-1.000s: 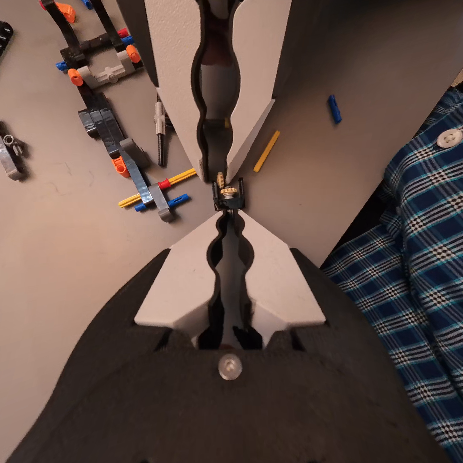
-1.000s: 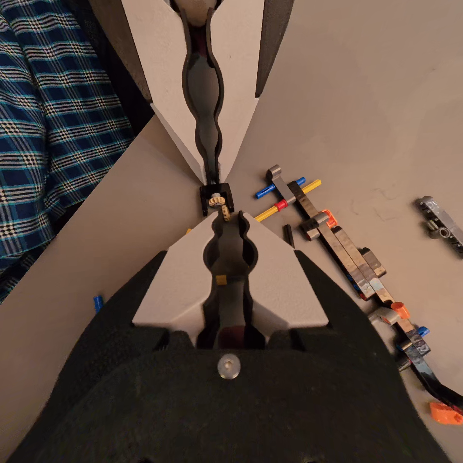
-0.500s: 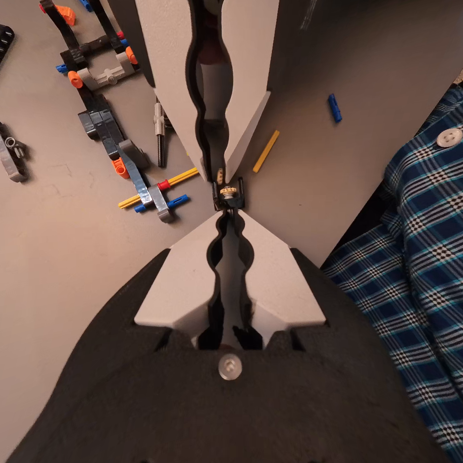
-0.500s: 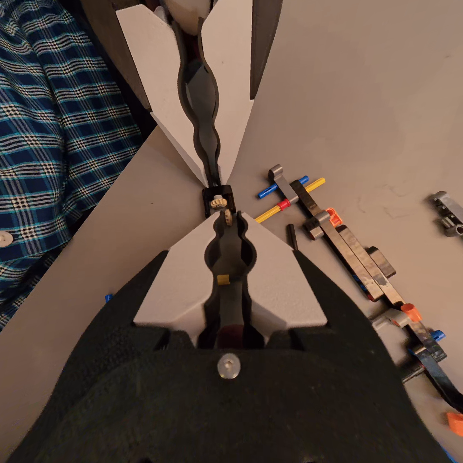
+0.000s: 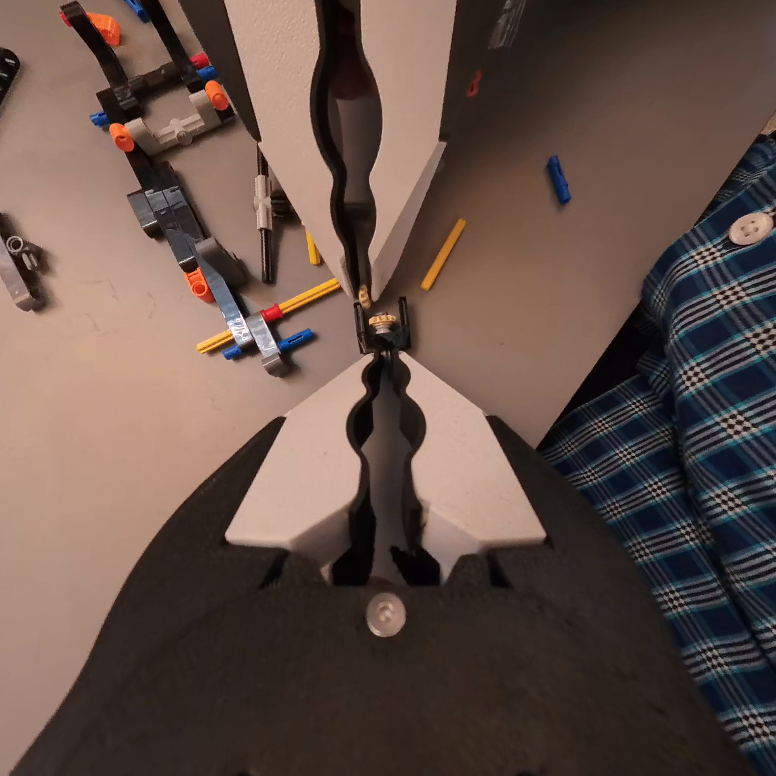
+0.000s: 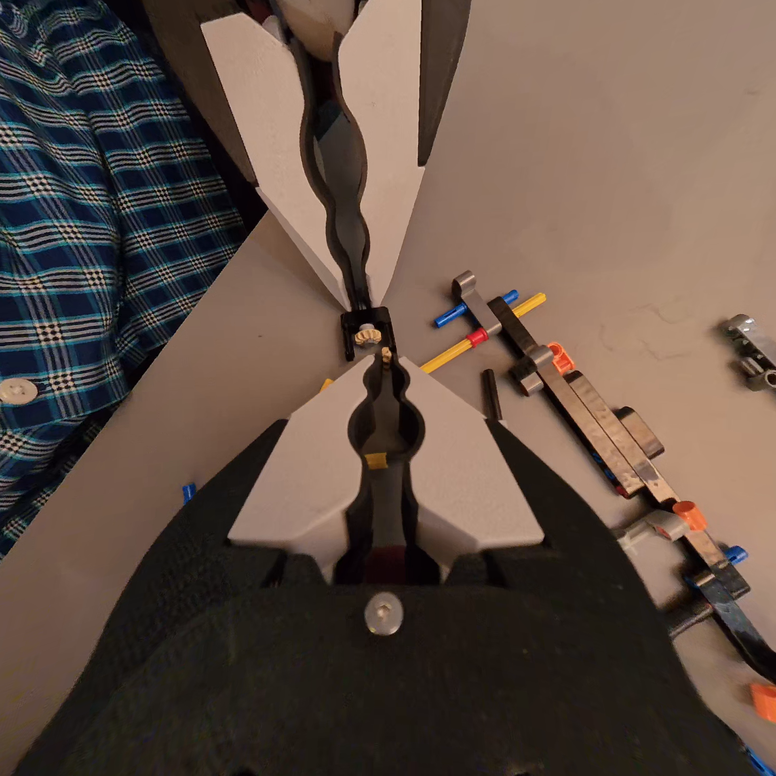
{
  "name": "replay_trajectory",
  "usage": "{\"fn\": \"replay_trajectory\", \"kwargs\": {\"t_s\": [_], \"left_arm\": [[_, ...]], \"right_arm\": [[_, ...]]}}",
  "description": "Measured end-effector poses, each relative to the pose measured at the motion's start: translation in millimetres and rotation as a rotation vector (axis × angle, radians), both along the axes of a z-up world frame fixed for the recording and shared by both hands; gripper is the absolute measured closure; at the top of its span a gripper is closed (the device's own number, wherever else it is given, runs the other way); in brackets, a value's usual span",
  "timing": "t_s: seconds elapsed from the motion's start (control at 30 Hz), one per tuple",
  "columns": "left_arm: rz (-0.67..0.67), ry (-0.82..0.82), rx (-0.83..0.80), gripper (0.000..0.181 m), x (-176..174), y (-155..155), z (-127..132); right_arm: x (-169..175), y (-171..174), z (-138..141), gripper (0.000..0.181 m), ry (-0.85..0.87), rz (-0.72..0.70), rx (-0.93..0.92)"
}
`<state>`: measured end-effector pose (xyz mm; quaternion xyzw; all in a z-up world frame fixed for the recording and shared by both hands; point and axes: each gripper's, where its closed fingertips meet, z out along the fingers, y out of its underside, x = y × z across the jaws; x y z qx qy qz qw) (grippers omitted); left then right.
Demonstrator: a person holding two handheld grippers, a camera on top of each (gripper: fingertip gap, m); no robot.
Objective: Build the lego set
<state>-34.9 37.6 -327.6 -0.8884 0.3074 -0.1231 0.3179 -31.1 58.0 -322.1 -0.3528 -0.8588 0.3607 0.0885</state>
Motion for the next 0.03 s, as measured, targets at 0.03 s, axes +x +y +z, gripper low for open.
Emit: {"fn": "replay_trajectory", "kwargs": {"t_s": [0.03], "left_arm": [[-0.002,0.0,-0.001,0.179,0.3,0.0,0.0]], "right_arm": [[0.0,-1.1,0.1,0.18,-0.001,0.0,-0.005]]}}
